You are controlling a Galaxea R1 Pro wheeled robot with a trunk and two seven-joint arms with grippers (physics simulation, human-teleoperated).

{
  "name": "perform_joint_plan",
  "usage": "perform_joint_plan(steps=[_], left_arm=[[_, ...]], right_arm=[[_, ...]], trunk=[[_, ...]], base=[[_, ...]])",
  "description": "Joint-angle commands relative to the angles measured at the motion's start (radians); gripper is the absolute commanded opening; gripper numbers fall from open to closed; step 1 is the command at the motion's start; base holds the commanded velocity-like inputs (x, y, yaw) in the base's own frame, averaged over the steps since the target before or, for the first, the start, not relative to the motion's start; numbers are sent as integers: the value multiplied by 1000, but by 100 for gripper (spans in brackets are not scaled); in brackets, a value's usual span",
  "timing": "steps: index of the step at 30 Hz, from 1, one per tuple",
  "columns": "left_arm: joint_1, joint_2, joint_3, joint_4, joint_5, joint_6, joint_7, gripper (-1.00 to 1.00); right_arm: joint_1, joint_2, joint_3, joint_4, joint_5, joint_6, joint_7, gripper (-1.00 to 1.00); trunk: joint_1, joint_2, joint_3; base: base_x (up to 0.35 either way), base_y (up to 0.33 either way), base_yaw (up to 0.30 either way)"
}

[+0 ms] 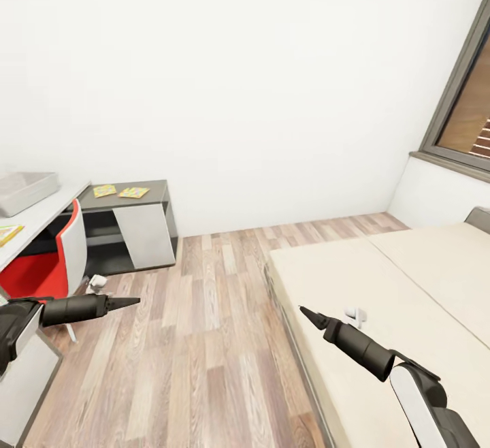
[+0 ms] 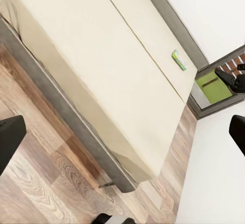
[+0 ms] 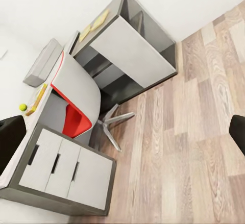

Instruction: Put all the toys in the child's room - the three board games (two on the bed and one on the table), the two jigsaw puzzles on the table, and the tennis ball on the table - inside the toy box on the table in the child's room.

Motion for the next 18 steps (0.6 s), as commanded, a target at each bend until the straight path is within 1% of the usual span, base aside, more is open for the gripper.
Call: perform_joint_plan(steps=[1,18], left_arm=[[-1,0,-1,0,2,11,-3,100],[-1,-6,-2,0,2,11,-1,100]], right_arm=[[-1,0,-2,-1,-6,8,0,100],[-1,1,-2,-1,-6,8,0,100]], trunk=[[1,-2,-1],[1,-2,19]], base=[[-12,0,220],[-3,-1,220]])
